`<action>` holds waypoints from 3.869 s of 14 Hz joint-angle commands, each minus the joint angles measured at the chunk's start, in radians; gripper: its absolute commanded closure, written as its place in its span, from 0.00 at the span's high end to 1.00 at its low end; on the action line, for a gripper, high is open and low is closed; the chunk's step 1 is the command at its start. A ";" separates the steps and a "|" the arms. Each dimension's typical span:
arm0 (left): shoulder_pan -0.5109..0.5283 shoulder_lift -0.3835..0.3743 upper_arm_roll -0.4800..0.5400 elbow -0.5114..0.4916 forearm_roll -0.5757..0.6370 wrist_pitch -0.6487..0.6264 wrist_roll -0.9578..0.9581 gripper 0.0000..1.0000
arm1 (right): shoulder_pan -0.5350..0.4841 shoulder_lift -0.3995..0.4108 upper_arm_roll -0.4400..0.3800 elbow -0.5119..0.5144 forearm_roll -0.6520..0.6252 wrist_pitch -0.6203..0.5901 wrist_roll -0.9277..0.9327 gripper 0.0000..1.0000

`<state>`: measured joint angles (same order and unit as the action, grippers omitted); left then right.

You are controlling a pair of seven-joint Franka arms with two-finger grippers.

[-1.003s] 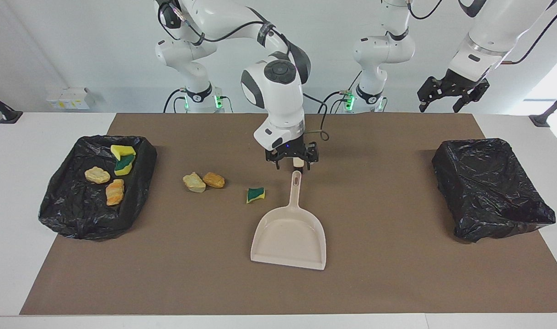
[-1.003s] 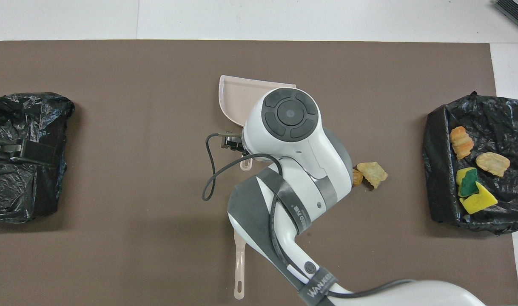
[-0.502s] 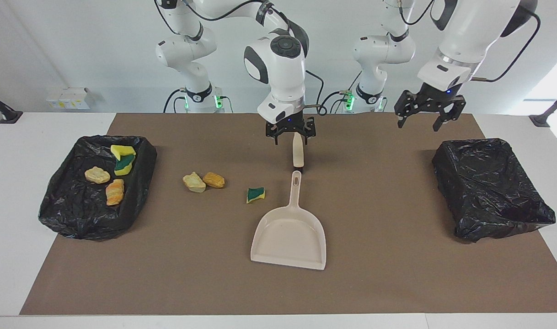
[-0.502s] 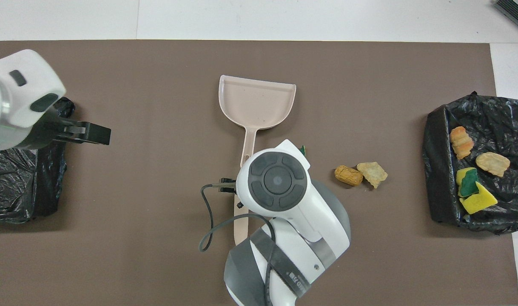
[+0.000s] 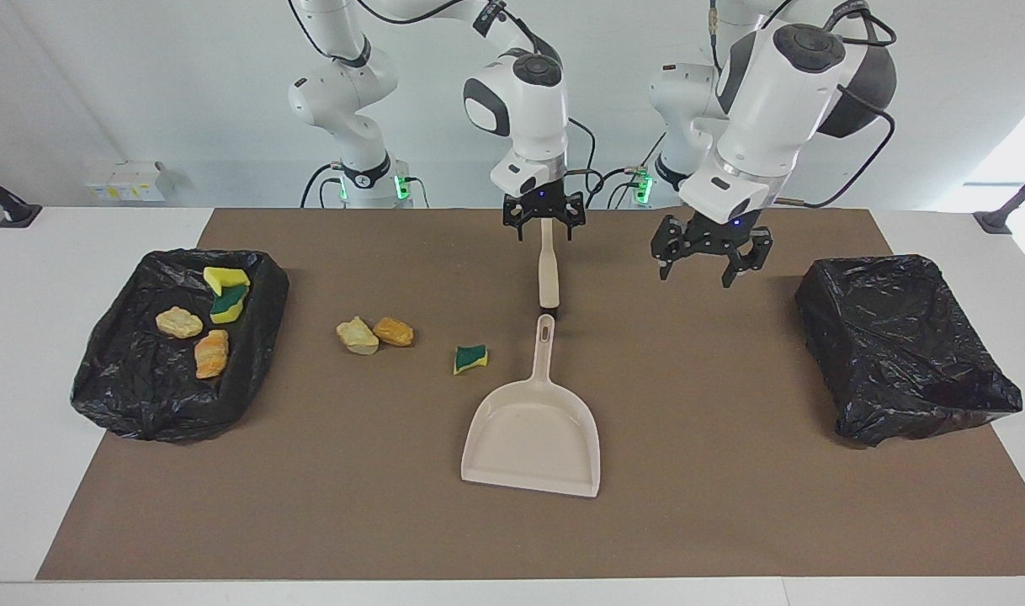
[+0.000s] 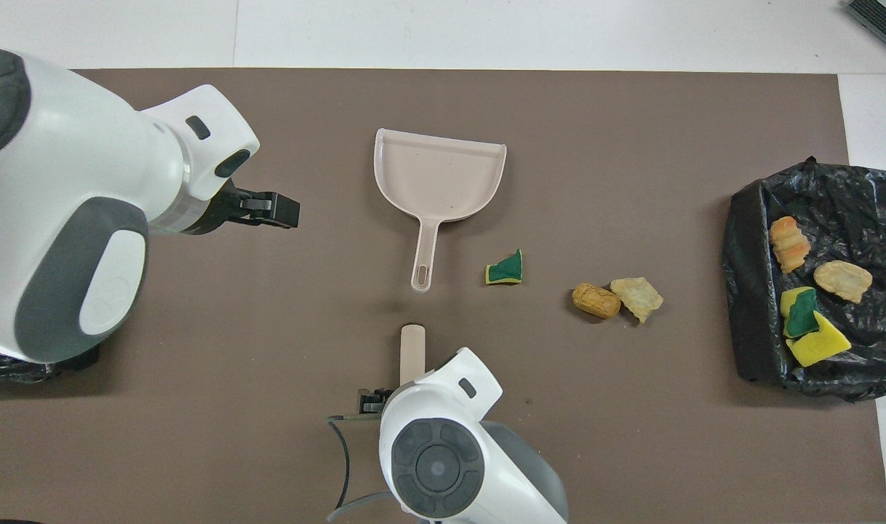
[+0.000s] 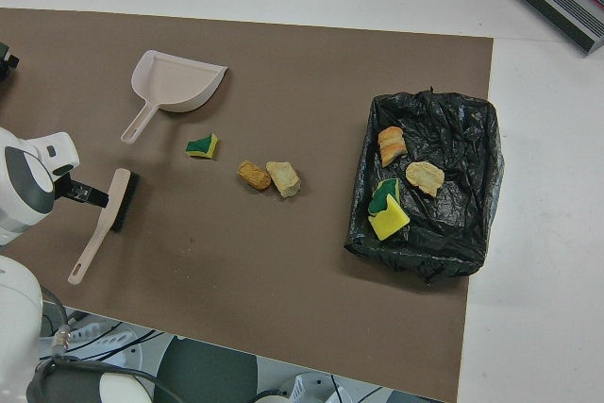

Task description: Sweep and dump trash in bin

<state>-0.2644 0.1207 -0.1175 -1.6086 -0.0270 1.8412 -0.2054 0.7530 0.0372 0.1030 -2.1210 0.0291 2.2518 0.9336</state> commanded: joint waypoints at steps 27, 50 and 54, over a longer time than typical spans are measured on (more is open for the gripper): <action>-0.289 0.339 0.018 -0.028 0.010 0.334 -0.258 0.42 | 0.080 0.009 -0.006 -0.071 -0.054 -0.061 0.151 0.00; -0.024 -0.001 0.050 -0.125 0.127 -0.206 1.098 0.00 | -0.512 -0.161 -0.006 -0.135 -0.181 -0.399 -0.149 0.00; -0.024 -0.064 0.050 -0.255 0.130 -0.082 1.215 0.00 | -0.639 -0.210 -0.006 -0.268 -0.182 -0.223 -0.356 0.00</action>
<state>-0.2955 0.1387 -0.0611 -1.7461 0.0860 1.6774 0.9625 0.1582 -0.1103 0.0833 -2.2879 -0.1421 1.9371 0.6616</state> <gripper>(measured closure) 0.687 0.744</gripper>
